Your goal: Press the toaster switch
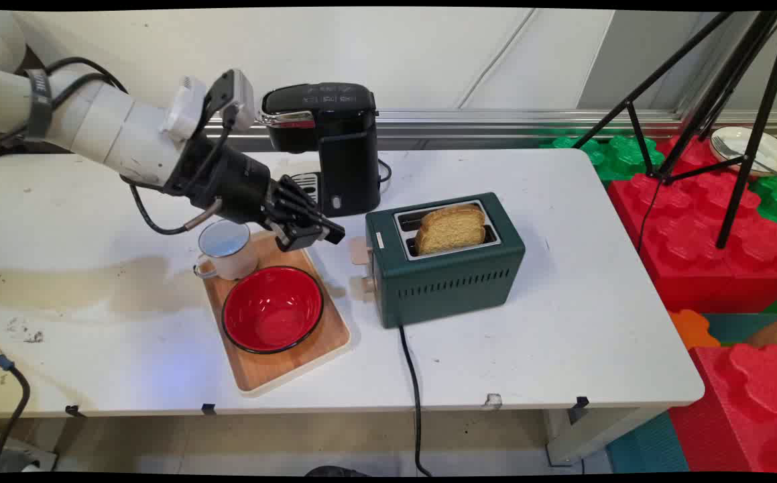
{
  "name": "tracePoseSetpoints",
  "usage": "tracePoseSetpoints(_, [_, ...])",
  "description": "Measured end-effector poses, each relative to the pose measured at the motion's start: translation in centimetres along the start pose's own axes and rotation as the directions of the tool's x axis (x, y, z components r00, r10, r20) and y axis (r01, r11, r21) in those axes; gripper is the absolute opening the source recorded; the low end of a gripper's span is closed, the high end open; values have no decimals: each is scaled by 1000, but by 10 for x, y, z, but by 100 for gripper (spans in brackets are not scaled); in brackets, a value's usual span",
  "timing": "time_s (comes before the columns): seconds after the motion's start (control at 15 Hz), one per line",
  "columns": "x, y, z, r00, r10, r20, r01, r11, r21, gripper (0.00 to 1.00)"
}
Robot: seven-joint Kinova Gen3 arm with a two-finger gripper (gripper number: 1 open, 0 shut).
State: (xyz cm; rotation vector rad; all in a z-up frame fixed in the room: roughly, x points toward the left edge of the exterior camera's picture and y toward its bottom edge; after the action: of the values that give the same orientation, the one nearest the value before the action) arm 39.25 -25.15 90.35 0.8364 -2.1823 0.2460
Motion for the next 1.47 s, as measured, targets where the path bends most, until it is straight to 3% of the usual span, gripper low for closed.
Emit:
tracePoseSetpoints(0.53, [-1, -7, 23, 999, -36, 37, 35, 999, 15, 0])
tracePoseSetpoints(1.47, [-2, -14, 59, 995, -90, 45, 89, 996, 27, 0])
